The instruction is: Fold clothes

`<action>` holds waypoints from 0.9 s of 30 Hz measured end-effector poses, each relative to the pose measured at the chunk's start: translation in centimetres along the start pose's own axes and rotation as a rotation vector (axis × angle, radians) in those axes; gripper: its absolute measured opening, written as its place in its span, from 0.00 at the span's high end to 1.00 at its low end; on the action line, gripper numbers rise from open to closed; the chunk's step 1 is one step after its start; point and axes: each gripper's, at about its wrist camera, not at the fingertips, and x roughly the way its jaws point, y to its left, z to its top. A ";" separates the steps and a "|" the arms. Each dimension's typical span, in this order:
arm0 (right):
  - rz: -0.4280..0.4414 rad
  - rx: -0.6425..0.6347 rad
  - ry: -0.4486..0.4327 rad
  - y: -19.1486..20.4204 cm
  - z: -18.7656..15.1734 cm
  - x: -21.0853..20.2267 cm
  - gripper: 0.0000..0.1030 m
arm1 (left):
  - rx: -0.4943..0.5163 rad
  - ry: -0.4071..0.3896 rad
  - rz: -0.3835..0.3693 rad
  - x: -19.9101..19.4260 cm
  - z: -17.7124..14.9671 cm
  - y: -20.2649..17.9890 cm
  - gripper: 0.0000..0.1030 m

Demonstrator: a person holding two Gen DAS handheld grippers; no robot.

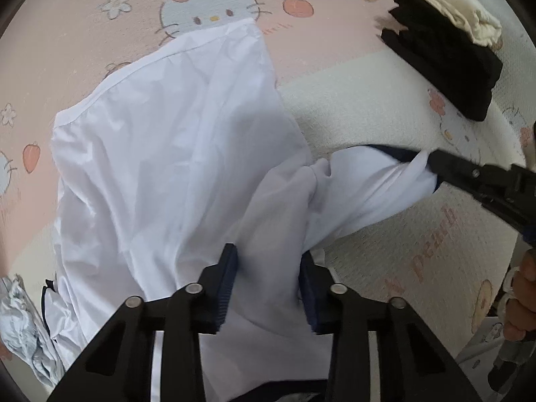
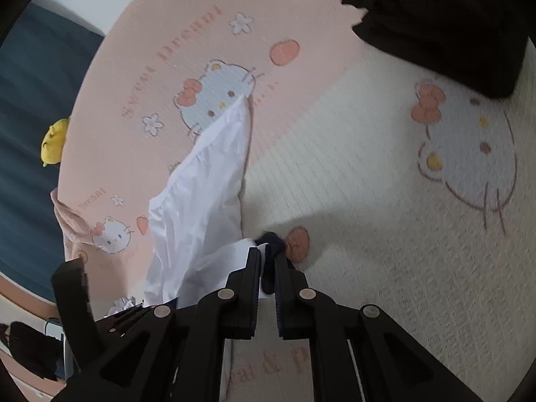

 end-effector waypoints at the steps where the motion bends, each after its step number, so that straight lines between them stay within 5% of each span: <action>1: 0.006 0.025 0.010 -0.4 -0.1 0.1 0.80 | -0.017 0.001 -0.005 -0.1 -0.1 0.4 0.73; 4: 0.029 0.106 0.039 -1.5 -0.4 0.3 0.45 | -0.071 -0.007 -0.033 -0.4 -0.5 1.5 0.73; 9: 0.111 0.262 0.078 -3.3 -1.7 0.4 0.43 | -0.106 -0.008 -0.043 -0.6 -1.0 2.6 0.73; 27: 0.229 0.383 0.190 -0.5 -4.0 6.0 0.38 | -0.235 -0.017 -0.124 -1.9 -3.2 4.9 0.73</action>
